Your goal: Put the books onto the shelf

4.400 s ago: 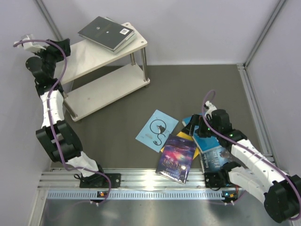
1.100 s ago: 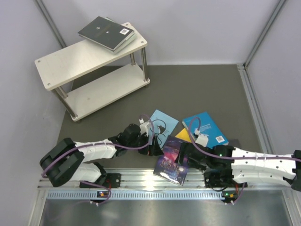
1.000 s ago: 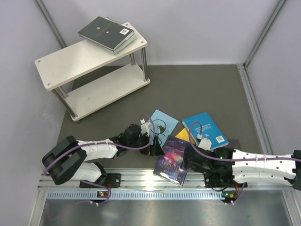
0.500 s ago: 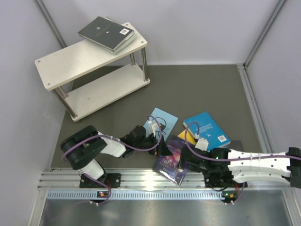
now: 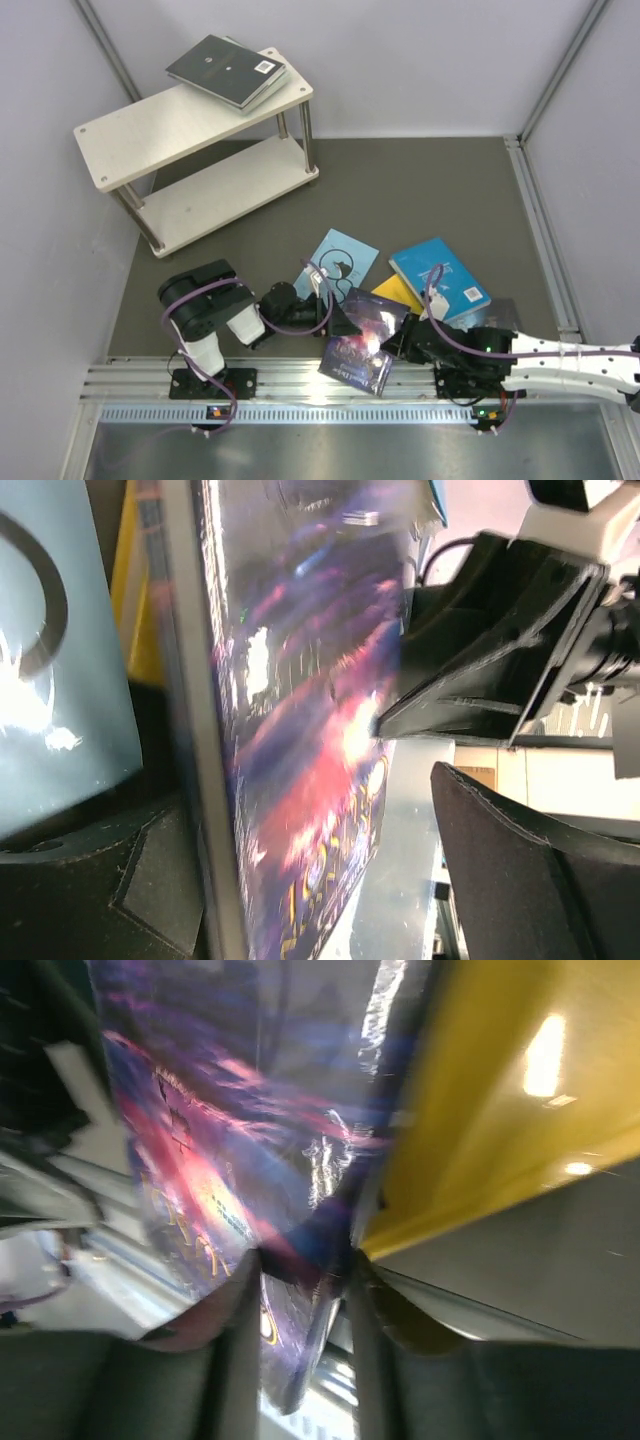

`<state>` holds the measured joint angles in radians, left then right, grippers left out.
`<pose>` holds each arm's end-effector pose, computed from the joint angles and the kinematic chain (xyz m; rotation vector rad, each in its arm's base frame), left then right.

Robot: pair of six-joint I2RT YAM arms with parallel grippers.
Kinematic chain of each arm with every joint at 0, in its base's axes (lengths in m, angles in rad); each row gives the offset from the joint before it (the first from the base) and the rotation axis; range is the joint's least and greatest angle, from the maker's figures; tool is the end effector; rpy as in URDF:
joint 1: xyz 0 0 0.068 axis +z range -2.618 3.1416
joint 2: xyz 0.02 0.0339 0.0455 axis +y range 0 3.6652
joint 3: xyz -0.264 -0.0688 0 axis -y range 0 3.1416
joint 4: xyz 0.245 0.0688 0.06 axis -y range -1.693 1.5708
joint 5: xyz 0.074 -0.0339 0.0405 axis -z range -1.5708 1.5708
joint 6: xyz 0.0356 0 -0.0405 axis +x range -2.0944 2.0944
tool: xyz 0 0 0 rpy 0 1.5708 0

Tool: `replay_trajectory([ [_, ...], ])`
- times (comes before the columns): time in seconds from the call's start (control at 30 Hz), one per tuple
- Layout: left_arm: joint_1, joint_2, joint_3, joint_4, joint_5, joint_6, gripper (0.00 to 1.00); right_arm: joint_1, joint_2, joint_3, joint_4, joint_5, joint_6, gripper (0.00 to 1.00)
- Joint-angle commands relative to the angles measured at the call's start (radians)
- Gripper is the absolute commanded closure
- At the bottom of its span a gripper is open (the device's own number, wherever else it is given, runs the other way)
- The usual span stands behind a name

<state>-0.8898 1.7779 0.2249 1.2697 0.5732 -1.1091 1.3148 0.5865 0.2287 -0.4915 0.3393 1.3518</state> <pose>0.1351 -0.1974 0.0989 0.2473 2.2813 -1.7713 0.0423 0.1147 0.1492 0.2103 2.5266 0.8257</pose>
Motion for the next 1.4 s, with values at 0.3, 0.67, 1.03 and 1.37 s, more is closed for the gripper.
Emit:
replay_trajectory([
  [0.3, -0.028, -0.185, -0.041, -0.050, 0.017, 0.003, 0.13, 0.014, -0.269, 0.040, 0.254, 0.079, -0.268, 1.00],
  [0.67, -0.028, -0.755, 0.027, -0.606, -0.099, 0.135, 0.69, -0.037, -0.027, 0.123, 0.329, 0.110, -0.373, 1.00],
  [1.03, -0.024, -1.123, 0.106, -1.047, -0.468, 0.232, 1.00, -0.342, 0.249, 0.277, 0.462, -0.178, -0.513, 0.00],
  [1.37, 0.043, -1.079, 0.301, -1.127, -0.644, 0.319, 1.00, -0.373, 0.309, 0.201, 0.654, -0.298, -0.405, 0.00],
])
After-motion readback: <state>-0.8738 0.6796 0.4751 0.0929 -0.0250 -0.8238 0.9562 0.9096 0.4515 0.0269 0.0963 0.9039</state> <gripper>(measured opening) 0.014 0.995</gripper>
